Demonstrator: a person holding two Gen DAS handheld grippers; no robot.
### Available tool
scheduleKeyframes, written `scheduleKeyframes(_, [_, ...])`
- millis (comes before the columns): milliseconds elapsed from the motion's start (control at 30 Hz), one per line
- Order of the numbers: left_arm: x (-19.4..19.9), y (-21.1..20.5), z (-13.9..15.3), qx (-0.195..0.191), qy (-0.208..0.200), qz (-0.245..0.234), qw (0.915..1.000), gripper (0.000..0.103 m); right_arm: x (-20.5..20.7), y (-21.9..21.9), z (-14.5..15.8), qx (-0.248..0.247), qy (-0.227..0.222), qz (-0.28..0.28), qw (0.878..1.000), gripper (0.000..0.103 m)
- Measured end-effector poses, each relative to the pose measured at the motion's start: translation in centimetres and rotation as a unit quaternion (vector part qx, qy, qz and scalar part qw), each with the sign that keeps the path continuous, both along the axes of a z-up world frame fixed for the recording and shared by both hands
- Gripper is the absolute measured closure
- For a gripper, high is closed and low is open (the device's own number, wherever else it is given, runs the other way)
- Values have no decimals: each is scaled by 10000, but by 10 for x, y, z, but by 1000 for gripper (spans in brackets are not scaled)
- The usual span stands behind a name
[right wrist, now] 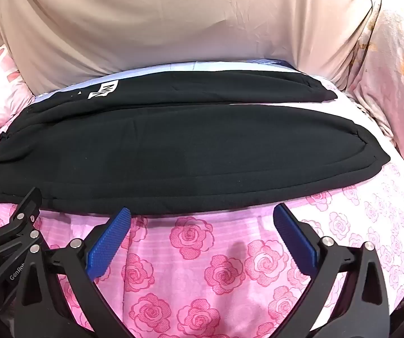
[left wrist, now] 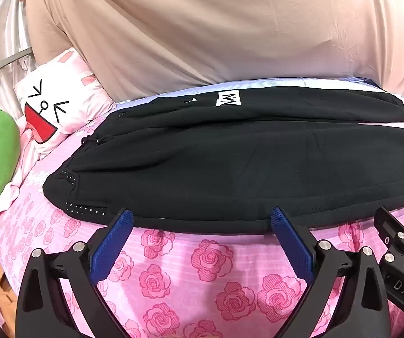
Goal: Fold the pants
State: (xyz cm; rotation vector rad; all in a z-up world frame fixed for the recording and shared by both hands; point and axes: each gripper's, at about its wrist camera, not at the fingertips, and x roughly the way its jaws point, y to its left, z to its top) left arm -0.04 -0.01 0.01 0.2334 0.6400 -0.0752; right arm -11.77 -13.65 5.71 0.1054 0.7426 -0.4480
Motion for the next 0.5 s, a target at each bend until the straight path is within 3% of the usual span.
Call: scheduleKeyframes(500, [0,2,0,12,31,-17,10000,7,0,0,0,25,9,6,10000,5])
